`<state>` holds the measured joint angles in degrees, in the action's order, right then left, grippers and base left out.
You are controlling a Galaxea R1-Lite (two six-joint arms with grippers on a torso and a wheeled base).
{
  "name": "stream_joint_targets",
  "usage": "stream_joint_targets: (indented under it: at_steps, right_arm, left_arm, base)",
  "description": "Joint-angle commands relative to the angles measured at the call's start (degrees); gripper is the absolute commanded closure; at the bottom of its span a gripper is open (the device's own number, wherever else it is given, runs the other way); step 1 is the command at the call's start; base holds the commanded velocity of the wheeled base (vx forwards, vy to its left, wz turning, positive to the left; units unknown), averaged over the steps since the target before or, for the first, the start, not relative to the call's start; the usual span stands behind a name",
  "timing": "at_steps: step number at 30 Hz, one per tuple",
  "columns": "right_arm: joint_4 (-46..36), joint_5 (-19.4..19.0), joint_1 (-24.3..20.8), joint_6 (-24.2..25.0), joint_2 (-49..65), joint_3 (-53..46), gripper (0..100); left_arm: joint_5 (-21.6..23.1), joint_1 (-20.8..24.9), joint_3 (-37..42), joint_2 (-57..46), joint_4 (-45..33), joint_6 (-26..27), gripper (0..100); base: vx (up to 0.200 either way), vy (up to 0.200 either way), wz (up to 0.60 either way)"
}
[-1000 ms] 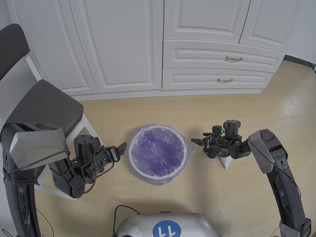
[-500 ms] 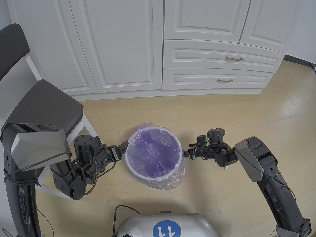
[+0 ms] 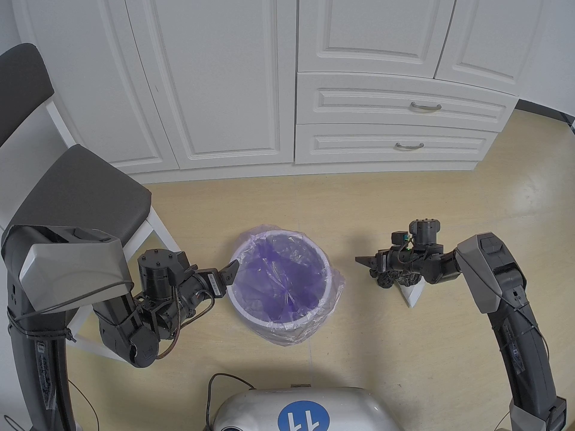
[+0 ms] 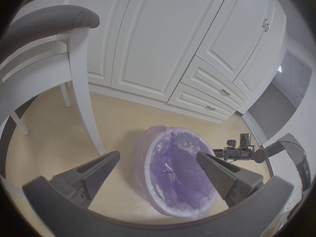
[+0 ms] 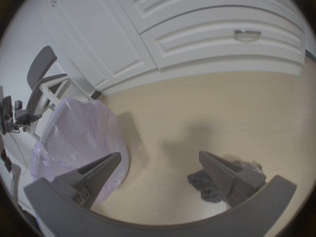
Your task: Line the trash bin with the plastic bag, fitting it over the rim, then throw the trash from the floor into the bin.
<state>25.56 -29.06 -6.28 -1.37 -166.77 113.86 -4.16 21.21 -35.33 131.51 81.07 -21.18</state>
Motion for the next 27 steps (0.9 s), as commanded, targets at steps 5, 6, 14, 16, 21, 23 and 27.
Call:
stream_joint_targets:
  at_steps: [5,6,14,16,21,23,27]
  right_arm:
    - [-14.05,0.94,5.49,-0.92,3.29,0.73,0]
    - [-14.05,0.94,5.84,-1.36,3.03,0.73,0]
    - [-12.56,4.72,8.48,-6.37,0.57,0.73,0]
    - [-10.09,6.74,9.09,-6.72,-0.4,0.73,0]
    - [-8.34,7.53,9.71,-8.57,-2.07,0.73,0]
    - [-7.72,8.5,9.35,-9.62,-3.21,0.73,0]
    - [-3.59,10.52,8.91,-12.96,-6.38,0.73,0]
  left_arm:
    - [-0.15,1.38,0.17,0.5,-0.03,0.34,0]
    - [-0.15,1.55,0.17,0.59,-0.03,0.34,0]
    - [-0.24,1.55,0.26,0.76,0.06,0.26,0]
    - [-0.33,1.64,0.26,0.85,0.06,0.34,0]
    - [-0.5,1.64,0.52,0.59,0.06,0.61,0]
    - [-0.5,1.73,1.23,0.5,0.14,1.49,0]
    - [-0.5,1.73,3.25,0.85,4.36,3.95,0]
  base:
    - [0.0,0.0,0.0]
    - [0.0,0.0,0.0]
    - [0.0,0.0,0.0]
    - [0.0,0.0,0.0]
    - [0.0,0.0,0.0]
    - [0.0,0.0,0.0]
    - [0.0,0.0,0.0]
